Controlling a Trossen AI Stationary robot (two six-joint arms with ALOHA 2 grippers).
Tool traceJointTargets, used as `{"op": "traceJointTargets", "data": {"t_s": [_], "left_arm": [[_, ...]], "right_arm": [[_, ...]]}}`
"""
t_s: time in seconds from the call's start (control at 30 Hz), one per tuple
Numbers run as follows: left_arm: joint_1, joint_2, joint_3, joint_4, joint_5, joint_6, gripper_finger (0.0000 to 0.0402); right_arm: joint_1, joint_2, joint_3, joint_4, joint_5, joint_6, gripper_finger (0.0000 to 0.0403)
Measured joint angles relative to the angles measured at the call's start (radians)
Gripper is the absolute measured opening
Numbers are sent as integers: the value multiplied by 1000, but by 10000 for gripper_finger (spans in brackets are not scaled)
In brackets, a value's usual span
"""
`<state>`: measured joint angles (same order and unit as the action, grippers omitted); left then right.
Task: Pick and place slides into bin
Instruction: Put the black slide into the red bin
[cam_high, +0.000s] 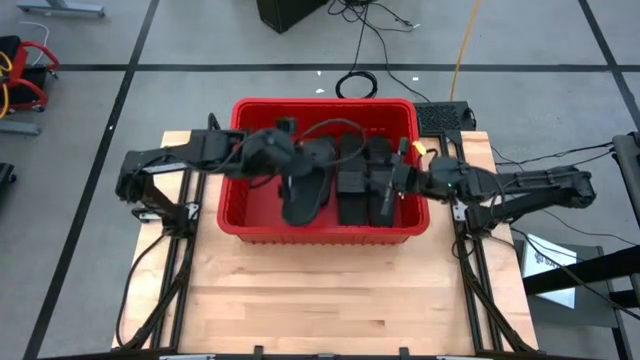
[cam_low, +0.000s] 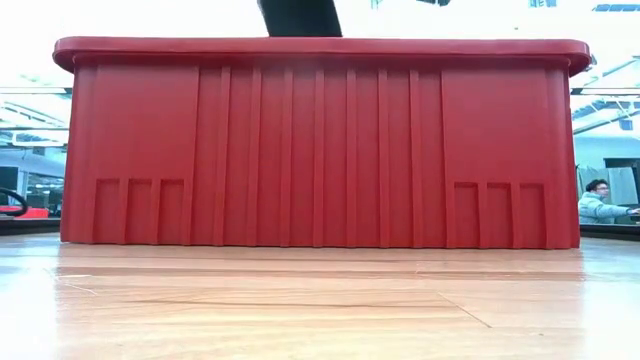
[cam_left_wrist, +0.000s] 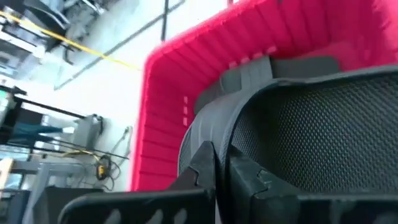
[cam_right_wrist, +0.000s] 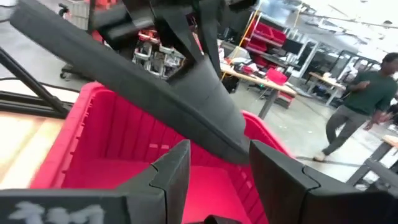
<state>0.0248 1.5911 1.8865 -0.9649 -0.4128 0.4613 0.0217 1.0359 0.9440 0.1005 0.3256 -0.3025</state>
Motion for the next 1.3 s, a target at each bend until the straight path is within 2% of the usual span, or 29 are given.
{"op": "traceJointTargets", "data": {"t_s": [0.1, 0.23, 0.37, 0.47, 0.63, 0.8, 0.97, 1.3], "left_arm": [[82, -20, -94, 102, 53, 55, 10], [185, -59, -241, 234, 104, 71, 4], [276, -86, -400, 380, 208, 85, 10], [307, -94, -520, 562, 211, 123, 16], [322, -90, -684, 749, 128, 152, 18], [281, -93, -787, 903, 45, 174, 18], [235, -92, -826, 930, -59, 177, 19], [213, -19, -871, 953, -96, 85, 19]], "right_arm": [[-55, 0, 0, -15, -40, 4, 155], [-109, 0, 0, -35, -42, 3, 155], [-156, 0, 0, -52, -44, 3, 155], [-190, 0, 0, -69, -44, 0, 155], [-247, 1, 0, -69, -64, -1, 155], [-319, 2, 0, -69, -215, 5, 155], [-373, 26, 0, -67, -277, 29, 155], [-402, 94, 0, -69, -279, 37, 155]]}}
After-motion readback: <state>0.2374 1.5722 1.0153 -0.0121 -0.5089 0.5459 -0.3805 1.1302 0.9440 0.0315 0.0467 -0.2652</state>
